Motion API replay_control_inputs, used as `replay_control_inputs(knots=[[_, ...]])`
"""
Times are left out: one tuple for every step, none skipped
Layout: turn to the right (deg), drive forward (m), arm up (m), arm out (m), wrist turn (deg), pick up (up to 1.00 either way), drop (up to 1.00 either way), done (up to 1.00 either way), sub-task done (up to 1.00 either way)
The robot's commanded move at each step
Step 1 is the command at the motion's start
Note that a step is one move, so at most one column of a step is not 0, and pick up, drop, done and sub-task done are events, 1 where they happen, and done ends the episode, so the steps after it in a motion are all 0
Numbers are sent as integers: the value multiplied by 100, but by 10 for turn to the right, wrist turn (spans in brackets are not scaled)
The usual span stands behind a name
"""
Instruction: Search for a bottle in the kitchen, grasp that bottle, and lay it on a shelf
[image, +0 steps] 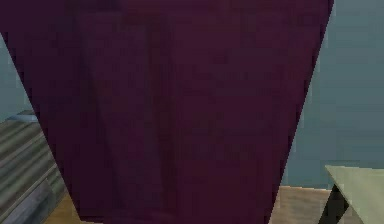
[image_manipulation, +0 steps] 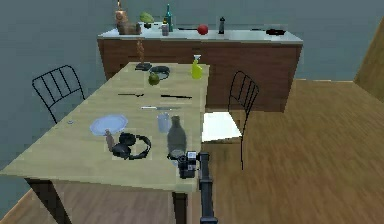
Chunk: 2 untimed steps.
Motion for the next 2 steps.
replay_control_inputs(knots=[[0,0,0,0,0,100,0,0,0],[0,0,10,0,0,0,0,0,0]])
